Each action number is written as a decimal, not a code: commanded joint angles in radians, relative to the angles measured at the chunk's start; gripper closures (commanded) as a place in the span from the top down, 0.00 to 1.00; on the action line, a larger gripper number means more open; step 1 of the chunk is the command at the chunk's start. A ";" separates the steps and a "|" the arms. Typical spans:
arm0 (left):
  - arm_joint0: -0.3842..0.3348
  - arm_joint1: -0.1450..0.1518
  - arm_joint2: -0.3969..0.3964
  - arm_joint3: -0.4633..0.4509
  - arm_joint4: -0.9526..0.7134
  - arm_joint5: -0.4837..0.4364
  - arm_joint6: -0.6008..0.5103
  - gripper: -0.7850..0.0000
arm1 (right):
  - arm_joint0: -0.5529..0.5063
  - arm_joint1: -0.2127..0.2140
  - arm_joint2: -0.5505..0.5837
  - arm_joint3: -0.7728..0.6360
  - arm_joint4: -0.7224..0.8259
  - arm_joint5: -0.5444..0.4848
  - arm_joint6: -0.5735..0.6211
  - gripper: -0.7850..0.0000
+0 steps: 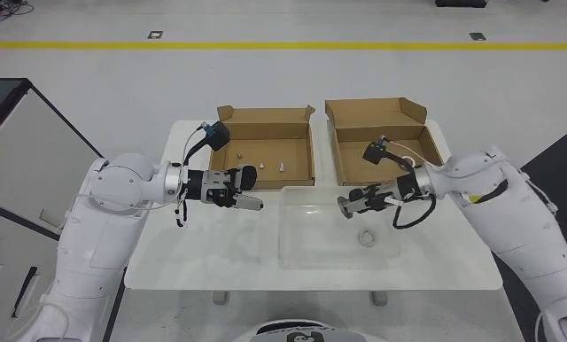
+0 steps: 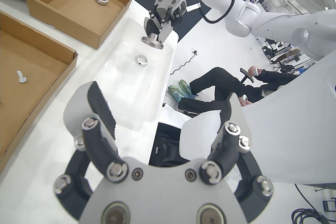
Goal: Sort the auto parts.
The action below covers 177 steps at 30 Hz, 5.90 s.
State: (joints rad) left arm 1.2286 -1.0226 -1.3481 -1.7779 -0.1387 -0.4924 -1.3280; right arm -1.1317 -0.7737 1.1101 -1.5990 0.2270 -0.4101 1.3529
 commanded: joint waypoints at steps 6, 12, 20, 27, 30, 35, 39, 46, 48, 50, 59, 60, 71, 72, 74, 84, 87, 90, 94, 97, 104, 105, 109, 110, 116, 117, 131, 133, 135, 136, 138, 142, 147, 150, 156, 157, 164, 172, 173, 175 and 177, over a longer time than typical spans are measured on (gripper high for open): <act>0.000 0.000 0.000 0.000 0.000 0.000 0.000 1.00 | -0.028 -0.005 -0.014 0.043 0.372 -0.026 0.032 0.00; 0.000 0.000 0.000 0.000 0.000 0.000 0.000 1.00 | -0.024 -0.015 -0.021 0.028 0.640 0.026 0.084 0.00; 0.000 0.000 0.000 0.000 0.000 0.000 0.000 1.00 | -0.012 -0.033 -0.020 0.016 0.750 0.084 0.142 0.00; 0.000 0.000 0.000 0.000 0.000 0.000 0.000 1.00 | -0.021 -0.035 -0.024 0.005 0.769 0.098 0.126 0.00; 0.000 0.000 0.000 0.000 0.000 0.000 0.000 1.00 | -0.041 -0.042 -0.017 0.006 0.892 0.140 0.140 0.00; 0.000 0.000 0.000 0.000 0.000 0.000 0.000 1.00 | -0.044 -0.054 -0.020 -0.012 1.057 0.212 0.183 0.00; 0.000 0.000 0.000 0.000 0.000 0.000 0.000 1.00 | -0.030 -0.065 -0.038 -0.062 1.142 0.276 0.183 0.00; 0.000 0.000 0.000 0.000 0.000 0.000 0.000 1.00 | 0.018 -0.090 -0.082 -0.147 1.258 0.388 0.183 0.00; 0.000 0.000 0.000 0.000 0.000 0.000 0.000 1.00 | 0.034 -0.100 -0.096 -0.173 1.295 0.420 0.183 0.00; 0.000 0.000 0.000 0.000 0.000 0.000 0.000 1.00 | 0.046 -0.110 -0.112 -0.194 1.333 0.451 0.183 0.00; 0.000 0.000 0.000 0.000 0.000 0.000 0.000 1.00 | 0.081 -0.153 -0.173 -0.216 1.439 0.558 0.183 0.00; 0.000 0.000 0.000 0.000 0.000 0.000 0.000 1.00 | 0.081 -0.153 -0.173 -0.216 1.439 0.558 0.183 0.00; 0.000 0.000 0.000 0.000 0.000 0.000 0.000 1.00 | 0.081 -0.153 -0.173 -0.216 1.439 0.558 0.183 0.00; 0.000 0.000 0.000 0.000 0.000 0.000 0.000 1.00 | 0.081 -0.153 -0.173 -0.216 1.439 0.558 0.183 0.00; 0.000 0.000 0.000 0.000 0.000 0.000 0.000 1.00 | 0.081 -0.153 -0.173 -0.216 1.439 0.558 0.183 0.00; 0.000 0.000 0.000 0.000 0.000 0.000 0.000 1.00 | 0.081 -0.153 -0.173 -0.216 1.439 0.558 0.183 0.00; 0.000 0.000 0.000 0.000 0.000 0.000 0.000 1.00 | 0.081 -0.153 -0.173 -0.216 1.439 0.558 0.183 0.00; 0.000 0.000 0.000 0.000 0.000 0.000 0.000 1.00 | 0.081 -0.153 -0.173 -0.216 1.439 0.558 0.183 0.00; 0.000 0.000 0.000 0.000 0.000 0.000 0.000 1.00 | 0.081 -0.153 -0.173 -0.216 1.439 0.558 0.183 0.00; 0.000 0.000 0.000 0.000 0.000 0.000 0.000 1.00 | 0.081 -0.153 -0.173 -0.216 1.439 0.558 0.183 0.00; 0.000 0.000 0.000 0.000 0.000 0.000 0.000 1.00 | 0.048 -0.160 -0.164 -0.236 1.491 0.560 0.133 0.00; 0.000 0.000 0.000 0.000 0.000 0.000 0.000 1.00 | 0.042 -0.163 -0.159 -0.240 1.510 0.563 0.130 0.00; 0.000 0.000 0.000 0.000 0.000 0.000 0.000 1.00 | 0.018 -0.173 -0.143 -0.240 1.574 0.581 0.107 0.00; 0.000 0.000 0.000 0.000 0.000 0.000 0.000 1.00 | 0.011 -0.176 -0.141 -0.241 1.595 0.586 0.103 0.00; 0.000 0.000 0.000 0.000 0.000 0.000 0.000 1.00 | -0.014 -0.193 -0.123 -0.249 1.653 0.601 0.068 0.00; 0.000 0.000 0.000 0.000 0.000 0.000 0.000 1.00 | -0.015 -0.195 -0.118 -0.250 1.648 0.599 0.060 0.00; 0.000 0.000 0.000 0.000 0.000 0.000 0.000 1.00 | -0.036 -0.196 0.000 -0.258 1.310 0.564 -0.041 0.00; 0.000 0.000 0.000 0.000 0.000 0.000 0.000 1.00 | -0.044 -0.197 0.009 -0.263 1.300 0.568 -0.042 0.00; 0.000 0.000 0.000 0.000 0.000 0.000 0.000 1.00 | -0.053 -0.201 0.011 -0.265 1.320 0.576 -0.036 0.00; 0.000 0.000 0.000 0.000 0.000 0.000 0.000 1.00 | -0.058 -0.203 0.009 -0.266 1.342 0.581 -0.031 0.00; 0.000 0.000 0.000 0.000 0.000 0.000 0.000 1.00 | -0.064 -0.209 0.006 -0.266 1.380 0.592 -0.022 0.00; 0.000 0.000 0.000 0.000 0.000 0.000 0.000 1.00 | -0.077 -0.222 -0.004 -0.269 1.476 0.616 -0.003 0.00; 0.000 0.000 0.000 0.000 0.000 0.000 0.000 1.00 | -0.086 -0.237 -0.009 -0.275 1.555 0.636 0.001 0.00; 0.000 0.000 0.000 0.000 0.000 0.000 0.000 1.00 | -0.088 -0.244 -0.006 -0.276 1.563 0.642 -0.003 0.00; 0.000 0.000 0.000 0.000 0.000 0.000 0.000 1.00 | -0.084 -0.250 0.021 -0.272 1.471 0.647 -0.019 0.00; 0.000 0.000 0.000 0.000 0.000 0.000 0.000 1.00 | -0.085 -0.250 0.026 -0.272 1.454 0.646 -0.021 0.00; 0.000 0.000 0.000 0.000 0.000 0.000 0.000 1.00 | -0.094 -0.255 0.040 -0.273 1.417 0.653 -0.013 0.00; 0.000 0.000 0.000 0.000 0.000 0.000 0.000 1.00 | -0.094 -0.255 0.040 -0.273 1.417 0.653 -0.013 0.00; 0.000 0.000 0.000 0.000 0.000 0.000 0.000 1.00 | -0.094 -0.255 0.040 -0.273 1.417 0.653 -0.013 0.00; 0.000 0.000 0.000 0.000 0.000 0.000 0.000 1.00 | -0.094 -0.255 0.040 -0.273 1.417 0.653 -0.013 0.00; 0.000 0.000 0.000 0.000 0.000 0.000 0.000 1.00 | -0.094 -0.255 0.040 -0.273 1.417 0.653 -0.013 0.00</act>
State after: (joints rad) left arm 1.2286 -1.0225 -1.3481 -1.7779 -0.1387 -0.4924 -1.3280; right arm -1.2252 -1.0286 1.1504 -1.8715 1.6438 0.2431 1.3396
